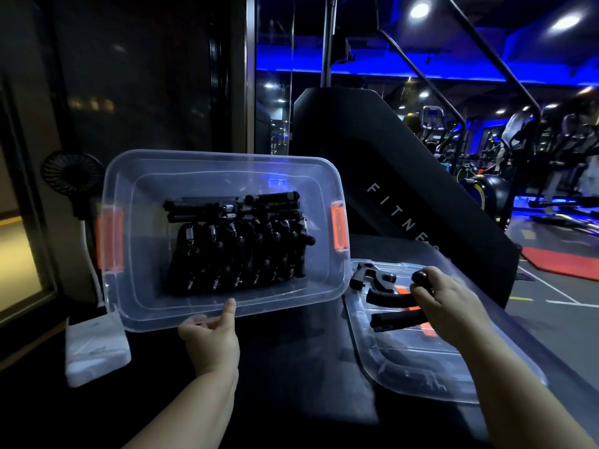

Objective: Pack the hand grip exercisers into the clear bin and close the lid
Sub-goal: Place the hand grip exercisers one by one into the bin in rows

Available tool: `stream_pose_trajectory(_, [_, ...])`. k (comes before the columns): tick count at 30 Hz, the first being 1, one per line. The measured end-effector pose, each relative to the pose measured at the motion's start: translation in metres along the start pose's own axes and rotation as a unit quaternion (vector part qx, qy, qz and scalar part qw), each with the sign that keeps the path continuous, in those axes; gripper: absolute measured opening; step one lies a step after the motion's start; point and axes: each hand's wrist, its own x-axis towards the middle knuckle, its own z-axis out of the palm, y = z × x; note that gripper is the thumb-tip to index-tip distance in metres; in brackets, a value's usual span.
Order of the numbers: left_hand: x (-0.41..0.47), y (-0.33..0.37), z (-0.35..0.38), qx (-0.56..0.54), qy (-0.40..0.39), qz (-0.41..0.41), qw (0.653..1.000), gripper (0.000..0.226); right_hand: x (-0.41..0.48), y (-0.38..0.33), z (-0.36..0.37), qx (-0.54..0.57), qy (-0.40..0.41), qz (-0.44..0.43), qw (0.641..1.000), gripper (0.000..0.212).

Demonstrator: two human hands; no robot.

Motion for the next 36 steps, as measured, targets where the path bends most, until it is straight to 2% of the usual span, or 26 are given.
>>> stream_pose_trajectory(3, [0.0,0.0,0.0,-0.001,-0.002,-0.001,1.0,0.048,-0.002,-0.002,-0.005,-0.002,-0.012,0.003,1.0,0.014])
stream_pose_trajectory(6, [0.0,0.001,0.0,-0.008,-0.006,-0.001,1.0,0.048,-0.006,-0.009,-0.011,-0.001,0.016,-0.012,1.0,0.016])
stream_pose_trajectory(13, [-0.002,0.001,0.0,-0.012,-0.013,-0.002,1.0,0.045,0.001,-0.051,-0.03,0.136,0.081,-0.023,0.987,0.016])
stream_pose_trajectory(20, [-0.006,0.006,-0.001,-0.027,-0.025,-0.005,0.999,0.044,0.021,-0.111,-0.016,0.185,0.048,-0.101,0.976,0.021])
stream_pose_trajectory(23, [-0.005,0.008,-0.001,-0.025,-0.018,-0.031,0.999,0.043,0.032,-0.137,0.0,0.198,0.015,-0.132,0.971,0.023])
stream_pose_trajectory(27, [-0.005,0.008,-0.001,-0.014,-0.015,-0.016,1.0,0.047,0.044,-0.168,0.022,0.18,-0.031,-0.164,0.969,0.023])
stream_pose_trajectory(36, [-0.007,0.008,-0.004,-0.061,-0.05,-0.042,0.996,0.04,0.07,-0.239,0.06,0.17,0.004,-0.256,0.951,0.023])
